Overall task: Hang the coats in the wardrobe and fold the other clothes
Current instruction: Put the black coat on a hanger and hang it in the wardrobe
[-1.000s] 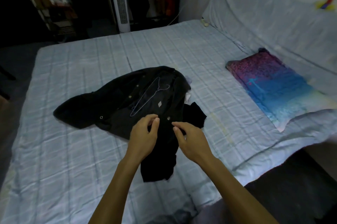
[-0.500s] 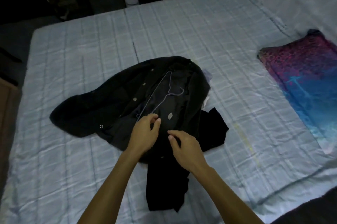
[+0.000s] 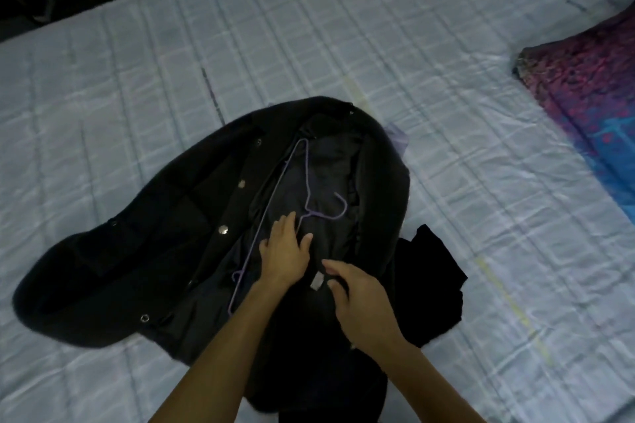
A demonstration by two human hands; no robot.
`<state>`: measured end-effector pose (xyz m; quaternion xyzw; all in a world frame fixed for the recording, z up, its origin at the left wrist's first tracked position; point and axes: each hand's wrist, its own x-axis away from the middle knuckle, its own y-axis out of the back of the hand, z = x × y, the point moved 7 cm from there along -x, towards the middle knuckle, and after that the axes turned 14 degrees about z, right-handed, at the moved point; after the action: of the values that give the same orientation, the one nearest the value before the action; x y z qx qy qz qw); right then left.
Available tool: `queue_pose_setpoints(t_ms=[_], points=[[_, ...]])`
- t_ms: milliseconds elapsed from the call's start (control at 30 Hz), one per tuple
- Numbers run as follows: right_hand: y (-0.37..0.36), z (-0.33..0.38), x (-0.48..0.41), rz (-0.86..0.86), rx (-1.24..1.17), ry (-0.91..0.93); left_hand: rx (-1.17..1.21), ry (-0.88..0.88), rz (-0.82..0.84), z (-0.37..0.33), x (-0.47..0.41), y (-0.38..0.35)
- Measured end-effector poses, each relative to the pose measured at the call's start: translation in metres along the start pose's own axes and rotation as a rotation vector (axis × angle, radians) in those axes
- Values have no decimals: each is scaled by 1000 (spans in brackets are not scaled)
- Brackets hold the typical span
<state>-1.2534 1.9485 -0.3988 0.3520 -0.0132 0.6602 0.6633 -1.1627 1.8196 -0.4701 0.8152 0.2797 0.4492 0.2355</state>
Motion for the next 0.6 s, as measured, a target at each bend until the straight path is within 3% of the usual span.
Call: queue_pose_setpoints(t_ms=[100, 233, 400, 500, 600], points=[[-6, -4, -20, 13, -46, -53, 86, 72, 105, 27, -24, -14], [-16, -6, -37, 8, -113, -136, 133, -2, 17, 35, -16, -9], [-19, 1, -42, -45, -511, -261, 311, -184, -15, -12, 20, 8], [-4, 4, -43, -168, -689, -287, 195, -346, 53, -58, 47, -7], [21, -7, -40, -335, -747, -304, 39, -388, 76, -81, 61, -24]])
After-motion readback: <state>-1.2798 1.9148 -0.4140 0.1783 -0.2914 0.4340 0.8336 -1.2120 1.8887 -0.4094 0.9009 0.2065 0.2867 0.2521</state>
